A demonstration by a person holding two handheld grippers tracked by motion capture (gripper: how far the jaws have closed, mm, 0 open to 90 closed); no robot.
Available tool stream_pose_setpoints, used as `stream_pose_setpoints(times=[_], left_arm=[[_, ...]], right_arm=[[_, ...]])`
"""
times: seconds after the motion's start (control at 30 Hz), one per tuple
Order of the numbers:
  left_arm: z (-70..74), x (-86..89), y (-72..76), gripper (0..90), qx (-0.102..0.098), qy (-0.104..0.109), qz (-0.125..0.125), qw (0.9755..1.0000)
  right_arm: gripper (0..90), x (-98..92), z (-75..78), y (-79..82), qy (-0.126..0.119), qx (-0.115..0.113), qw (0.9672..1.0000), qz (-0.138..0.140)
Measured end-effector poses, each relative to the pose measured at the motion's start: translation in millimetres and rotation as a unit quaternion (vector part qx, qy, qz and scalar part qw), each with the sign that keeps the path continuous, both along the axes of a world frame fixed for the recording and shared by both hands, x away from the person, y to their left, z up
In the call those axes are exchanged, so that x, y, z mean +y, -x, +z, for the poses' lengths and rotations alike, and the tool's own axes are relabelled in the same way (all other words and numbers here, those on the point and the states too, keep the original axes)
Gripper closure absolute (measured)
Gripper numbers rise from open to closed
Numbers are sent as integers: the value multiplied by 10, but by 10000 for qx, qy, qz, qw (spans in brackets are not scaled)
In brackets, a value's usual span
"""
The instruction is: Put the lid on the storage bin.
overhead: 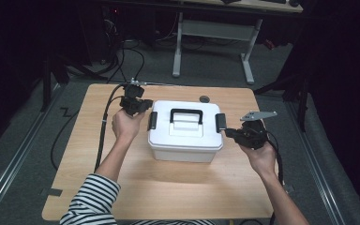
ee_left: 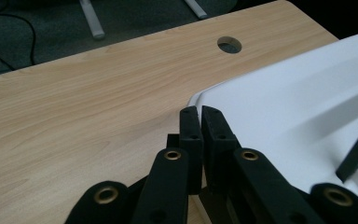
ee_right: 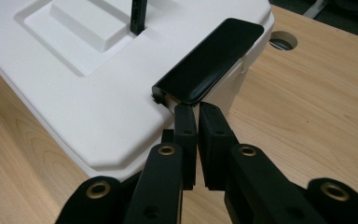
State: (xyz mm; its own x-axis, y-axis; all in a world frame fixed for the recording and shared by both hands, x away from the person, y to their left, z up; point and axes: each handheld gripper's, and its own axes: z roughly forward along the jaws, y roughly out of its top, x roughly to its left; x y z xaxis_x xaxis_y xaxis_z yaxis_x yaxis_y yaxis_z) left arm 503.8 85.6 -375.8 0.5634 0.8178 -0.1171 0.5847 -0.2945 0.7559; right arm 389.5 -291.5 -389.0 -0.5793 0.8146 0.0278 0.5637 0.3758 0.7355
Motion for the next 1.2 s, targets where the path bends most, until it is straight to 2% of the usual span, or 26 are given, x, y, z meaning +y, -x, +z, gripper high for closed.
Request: stream_pose_setpoints(times=[0.2, 0.4, 0.5, 0.8, 1.1, 1.2], left_arm=[[50, -25, 100, 839, -121, 15, -129, 9998], [10, -80, 99, 818, -64, -18, -196, 9998], [-13, -103, 87, 818, -43, -43, -205, 9998], [-49, -139, 52, 826, -22, -37, -181, 9998], [-46, -240, 13, 851, -124, -194, -222, 9995], [-46, -262, 7, 856, -155, -228, -223, 9994]], right_arm=[[809, -51, 17, 41, -42, -82, 9999, -65], [781, -97, 91, 113, -207, -330, 9992, -115], [772, -51, 127, 119, -137, -414, 9990, -67], [739, 195, 145, -74, 28, -448, 9990, -91], [724, 268, 86, -230, 273, -288, 9990, -201], [719, 290, 72, -263, 313, -309, 9988, -234]])
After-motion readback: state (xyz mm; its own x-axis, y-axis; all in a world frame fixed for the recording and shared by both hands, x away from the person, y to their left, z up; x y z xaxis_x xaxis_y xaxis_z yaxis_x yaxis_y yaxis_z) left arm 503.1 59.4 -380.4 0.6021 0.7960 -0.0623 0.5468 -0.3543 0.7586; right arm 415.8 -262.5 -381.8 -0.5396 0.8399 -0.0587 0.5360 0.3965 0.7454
